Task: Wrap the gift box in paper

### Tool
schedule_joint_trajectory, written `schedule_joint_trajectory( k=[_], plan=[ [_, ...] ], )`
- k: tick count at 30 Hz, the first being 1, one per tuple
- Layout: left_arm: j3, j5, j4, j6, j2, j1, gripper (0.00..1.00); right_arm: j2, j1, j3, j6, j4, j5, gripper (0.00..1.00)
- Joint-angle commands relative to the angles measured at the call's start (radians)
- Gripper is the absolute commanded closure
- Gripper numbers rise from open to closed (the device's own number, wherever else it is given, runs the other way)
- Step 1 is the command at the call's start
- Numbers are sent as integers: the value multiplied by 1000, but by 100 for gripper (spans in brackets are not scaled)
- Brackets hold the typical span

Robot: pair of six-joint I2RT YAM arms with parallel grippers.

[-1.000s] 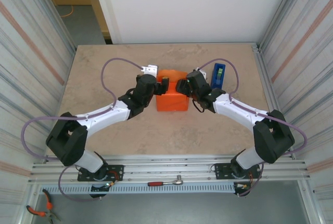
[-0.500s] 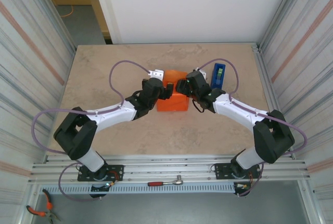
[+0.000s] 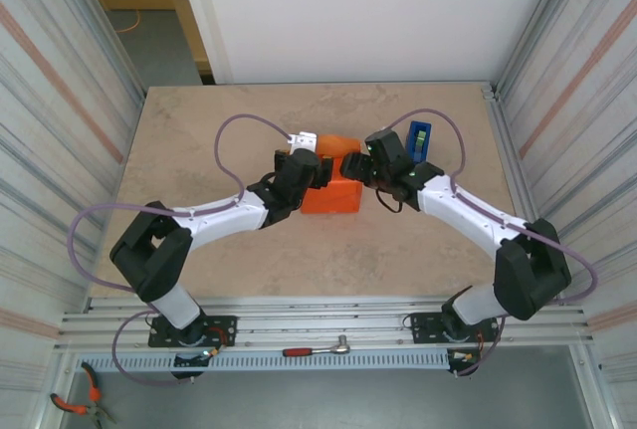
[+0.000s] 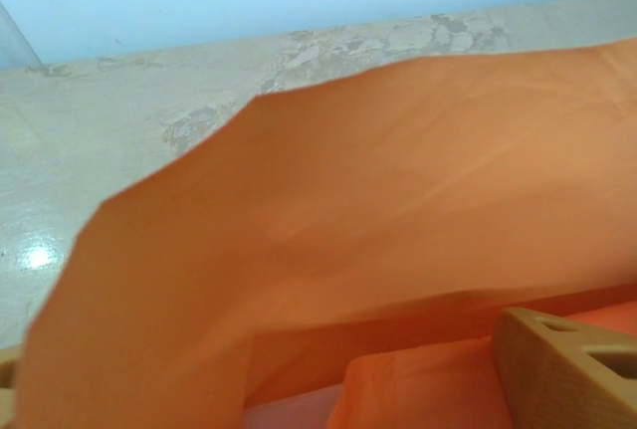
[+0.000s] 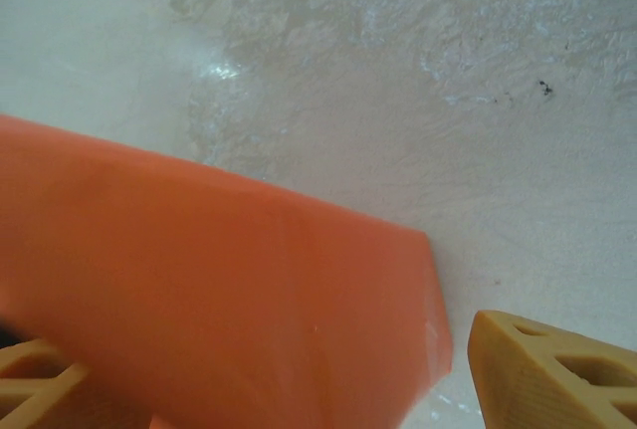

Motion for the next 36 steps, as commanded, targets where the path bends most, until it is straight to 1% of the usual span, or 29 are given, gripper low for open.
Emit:
schedule_joint_trajectory(
  k=[1, 4, 9, 11, 13, 14, 18, 19, 20, 21, 23, 24, 25, 26, 27, 29, 31, 34, 36],
  plan=[
    [12, -45, -69, -8, 22, -7, 11, -65, -24, 45, -27, -56, -31, 22],
    [9, -46, -66, -10, 21, -8, 12, -70, -31, 53, -55, -70, -34, 23],
    [6, -41, -64, -10, 22, -9, 12, -28, -20, 103, -106, -104, -28, 24],
    [7, -41, -64, -9, 25, -9, 12, -8, -18, 121, -121, -113, -9, 28],
    [8, -43, -68, -9, 28, -9, 12, 12, -18, 136, -135, -113, 5, 34],
    [9, -42, -69, -8, 28, -9, 12, 23, -18, 143, -141, -114, 9, 39],
    [9, -43, -70, -8, 30, -9, 12, 48, -18, 157, -159, -93, -5, 78],
    [9, -43, -72, -10, 30, -9, 12, 55, -18, 166, -160, -93, -12, 90],
    [9, -43, -72, -11, 30, -9, 12, 60, -19, 173, -164, -92, -23, 99],
    [9, -42, -72, -10, 30, -9, 12, 61, -18, 180, -166, -90, -34, 100],
    [10, -45, -75, -9, 30, -9, 13, 53, -17, 186, -169, -84, -62, 98],
    [11, -46, -77, -9, 29, -9, 13, 46, -18, 187, -169, -84, -77, 84],
    [10, -47, -77, -9, 28, -9, 13, 33, -20, 188, -165, -86, -89, 64],
    [11, -48, -77, -6, 28, -9, 12, 15, -22, 187, -160, -86, -102, 51],
    [11, -48, -78, -6, 28, -9, 13, -1, -24, 185, -154, -88, -108, 45],
    [14, -49, -81, -7, 30, -9, 13, -49, -37, 168, -133, -89, -115, 38],
    [14, -49, -83, -7, 31, -9, 13, -98, -63, 130, -99, -82, -119, 35],
    [15, -52, -88, -10, 30, -9, 13, -163, -130, 45, -26, -52, -139, 35],
    [11, -54, -91, -9, 28, -9, 13, -182, -191, -14, 29, -15, -183, 36]
  ],
)
